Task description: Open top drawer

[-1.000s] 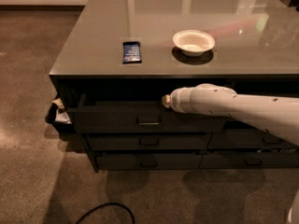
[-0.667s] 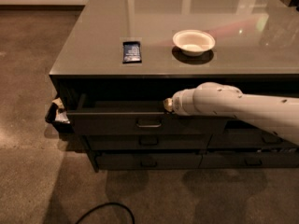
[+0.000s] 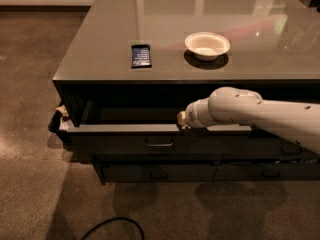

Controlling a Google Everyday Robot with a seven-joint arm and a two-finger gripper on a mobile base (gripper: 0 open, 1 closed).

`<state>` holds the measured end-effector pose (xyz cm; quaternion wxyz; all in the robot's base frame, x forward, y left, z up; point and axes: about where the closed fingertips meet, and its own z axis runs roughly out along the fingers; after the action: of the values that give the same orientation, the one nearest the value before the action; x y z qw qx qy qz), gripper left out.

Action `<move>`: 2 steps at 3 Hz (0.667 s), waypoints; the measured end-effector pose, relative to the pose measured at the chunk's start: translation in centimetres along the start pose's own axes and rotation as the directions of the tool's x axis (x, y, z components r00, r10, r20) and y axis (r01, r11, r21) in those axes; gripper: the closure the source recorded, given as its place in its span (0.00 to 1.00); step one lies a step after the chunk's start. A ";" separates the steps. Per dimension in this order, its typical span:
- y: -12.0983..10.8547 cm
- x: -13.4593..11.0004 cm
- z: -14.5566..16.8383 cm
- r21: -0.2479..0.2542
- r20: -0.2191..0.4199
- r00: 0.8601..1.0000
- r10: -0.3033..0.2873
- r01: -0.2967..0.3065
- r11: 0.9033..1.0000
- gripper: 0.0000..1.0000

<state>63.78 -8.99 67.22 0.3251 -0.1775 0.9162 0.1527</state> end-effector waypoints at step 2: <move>0.2 2.6 -1.3 -0.020 -0.193 0.966 -0.170 0.170 0.985 1.00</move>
Offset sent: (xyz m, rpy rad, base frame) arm -0.0882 -0.0313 -0.0308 -0.3499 0.3694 0.3447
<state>61.08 -9.90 66.54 0.2457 -0.2701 0.9247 0.1080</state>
